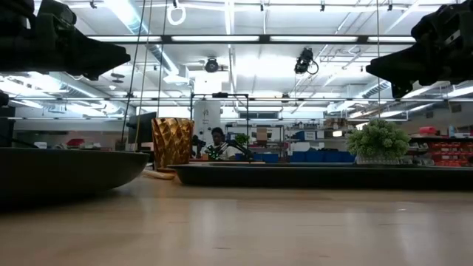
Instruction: Pick and place plate/cup/fork/spoon on tray
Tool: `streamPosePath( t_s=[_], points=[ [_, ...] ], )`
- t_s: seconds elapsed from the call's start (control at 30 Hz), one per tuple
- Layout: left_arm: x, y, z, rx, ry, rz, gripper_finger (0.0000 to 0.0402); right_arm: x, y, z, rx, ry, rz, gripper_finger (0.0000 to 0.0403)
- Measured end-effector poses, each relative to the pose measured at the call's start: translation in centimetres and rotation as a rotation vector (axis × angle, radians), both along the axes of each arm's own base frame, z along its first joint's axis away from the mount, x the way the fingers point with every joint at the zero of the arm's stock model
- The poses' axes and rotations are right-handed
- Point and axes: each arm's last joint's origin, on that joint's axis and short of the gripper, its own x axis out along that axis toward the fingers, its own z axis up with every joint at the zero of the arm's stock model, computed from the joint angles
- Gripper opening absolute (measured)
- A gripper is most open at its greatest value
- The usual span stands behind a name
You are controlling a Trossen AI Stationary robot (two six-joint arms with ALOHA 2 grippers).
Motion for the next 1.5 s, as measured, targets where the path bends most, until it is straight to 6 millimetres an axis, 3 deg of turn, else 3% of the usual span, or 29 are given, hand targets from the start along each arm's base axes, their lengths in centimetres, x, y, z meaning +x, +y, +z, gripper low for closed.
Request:
streamPosePath(
  t_s=[0.2, 0.4, 0.53, 1.0, 1.27, 1.5],
  points=[
    [0.0, 0.0, 0.1, -0.032, -0.016, -0.006, 0.0192, 0.0, 0.0, 0.0, 0.000, 0.000, 0.000, 0.0088],
    [0.0, 0.0, 0.3, -0.383, -0.137, -0.070, 0.0192, 0.0, 0.0, 0.0, 0.000, 0.000, 0.000, 0.0088],
    [-0.2, 0.0, 0.8, -0.490, -0.217, -0.102, 0.0192, 0.0, 0.0, 0.0, 0.000, 0.000, 0.000, 0.0088],
    [-0.5, 0.6, 1.0, -0.496, -0.300, 0.126, 0.0192, 0.0, 0.0, 0.0, 0.000, -0.001, 0.000, 0.0088],
    [-0.5, 1.0, 0.5, -0.294, -0.180, 0.314, 0.0192, 0.0, 0.0, 0.0, 0.000, 0.000, 0.000, 0.0088],
    [-0.8, 1.1, 2.4, -0.173, -0.325, 0.302, 0.0192, 0.0, 0.0, 0.0, 0.000, 0.000, 0.000, 0.0088]
  ],
)
